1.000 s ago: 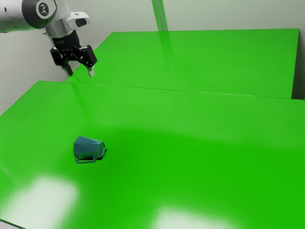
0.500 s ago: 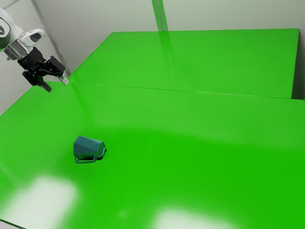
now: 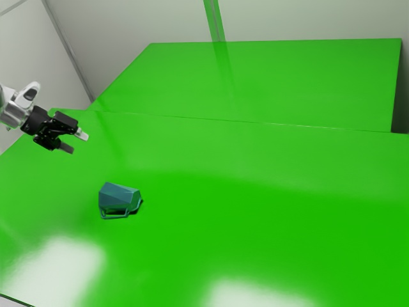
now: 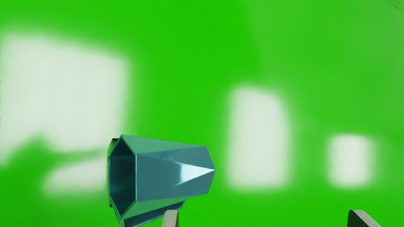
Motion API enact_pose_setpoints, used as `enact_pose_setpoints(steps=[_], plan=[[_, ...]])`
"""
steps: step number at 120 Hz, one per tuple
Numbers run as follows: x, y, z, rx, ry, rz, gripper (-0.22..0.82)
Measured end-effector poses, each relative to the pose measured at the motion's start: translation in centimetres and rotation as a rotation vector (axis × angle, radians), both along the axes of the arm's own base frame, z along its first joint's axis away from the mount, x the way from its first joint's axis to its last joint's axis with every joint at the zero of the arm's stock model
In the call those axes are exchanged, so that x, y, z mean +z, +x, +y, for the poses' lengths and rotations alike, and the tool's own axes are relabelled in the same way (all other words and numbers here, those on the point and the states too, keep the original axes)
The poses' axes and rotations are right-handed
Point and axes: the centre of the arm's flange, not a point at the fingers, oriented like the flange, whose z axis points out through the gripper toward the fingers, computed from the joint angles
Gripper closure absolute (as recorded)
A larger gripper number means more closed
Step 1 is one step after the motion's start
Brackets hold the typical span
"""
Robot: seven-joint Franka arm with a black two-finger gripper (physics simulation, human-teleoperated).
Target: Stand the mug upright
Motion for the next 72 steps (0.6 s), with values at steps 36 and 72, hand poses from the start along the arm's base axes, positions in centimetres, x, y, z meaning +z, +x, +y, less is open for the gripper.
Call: enact_pose_setpoints(steps=[36, 72], plan=[[-7.1, -3.0, 3.2, 0.034, -0.106, -0.108, 0.02], [-11.8, -4.3, 4.5, 0.012, -0.131, -0.180, 0.02]])
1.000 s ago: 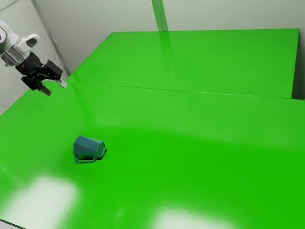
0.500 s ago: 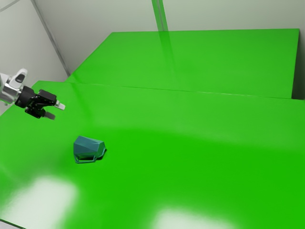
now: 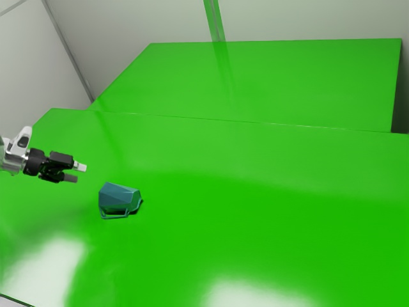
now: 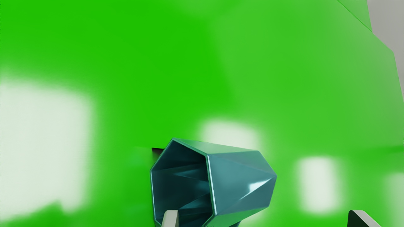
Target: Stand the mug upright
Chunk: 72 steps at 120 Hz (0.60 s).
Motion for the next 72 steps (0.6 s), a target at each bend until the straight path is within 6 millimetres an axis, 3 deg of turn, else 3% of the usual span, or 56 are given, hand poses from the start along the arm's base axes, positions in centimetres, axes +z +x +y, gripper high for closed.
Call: enact_pose_setpoints(steps=[32, 72], plan=[[-4.3, -1.8, 0.2, 0.027, -0.088, 0.044, 0.02], [-6.5, -1.2, -0.2, 0.014, -0.116, 0.067, 0.02]])
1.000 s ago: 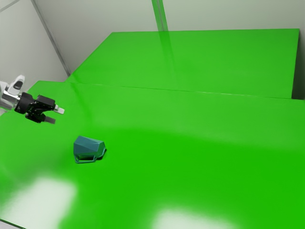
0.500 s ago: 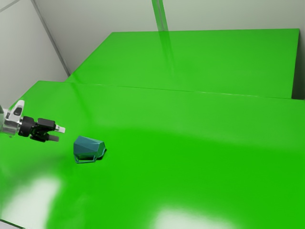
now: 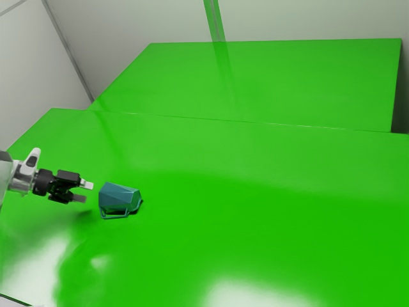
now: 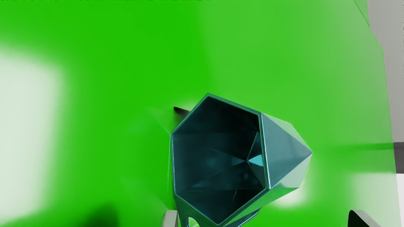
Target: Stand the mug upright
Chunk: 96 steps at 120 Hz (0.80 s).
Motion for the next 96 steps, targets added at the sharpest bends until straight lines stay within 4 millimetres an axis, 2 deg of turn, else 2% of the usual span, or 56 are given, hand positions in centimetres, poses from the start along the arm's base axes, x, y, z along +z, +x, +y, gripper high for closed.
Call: enact_pose_setpoints(steps=[24, 96], plan=[[-0.1, 1.3, -1.3, -0.028, -0.003, -0.011, 0.02], [-0.6, 2.8, -4.0, -0.087, -0.009, -0.008, 0.02]])
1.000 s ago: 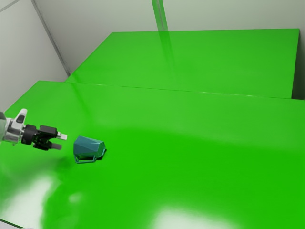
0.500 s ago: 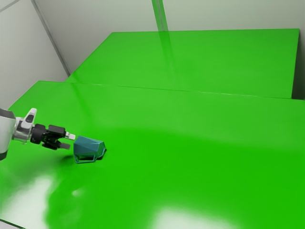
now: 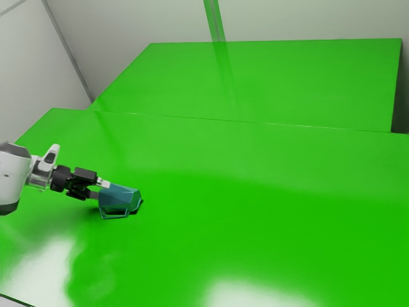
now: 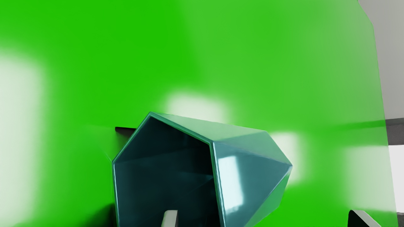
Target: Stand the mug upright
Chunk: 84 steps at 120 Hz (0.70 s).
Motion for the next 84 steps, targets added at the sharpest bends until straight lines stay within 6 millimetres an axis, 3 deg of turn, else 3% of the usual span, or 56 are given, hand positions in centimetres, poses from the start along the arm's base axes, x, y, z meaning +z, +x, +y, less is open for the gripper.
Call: enact_pose_setpoints(steps=[45, 84], plan=[[-1.0, 0.5, -1.1, -0.020, -0.012, 0.014, 0.03], [-1.0, 0.7, -1.4, -0.019, -0.017, 0.011, 0.32]])
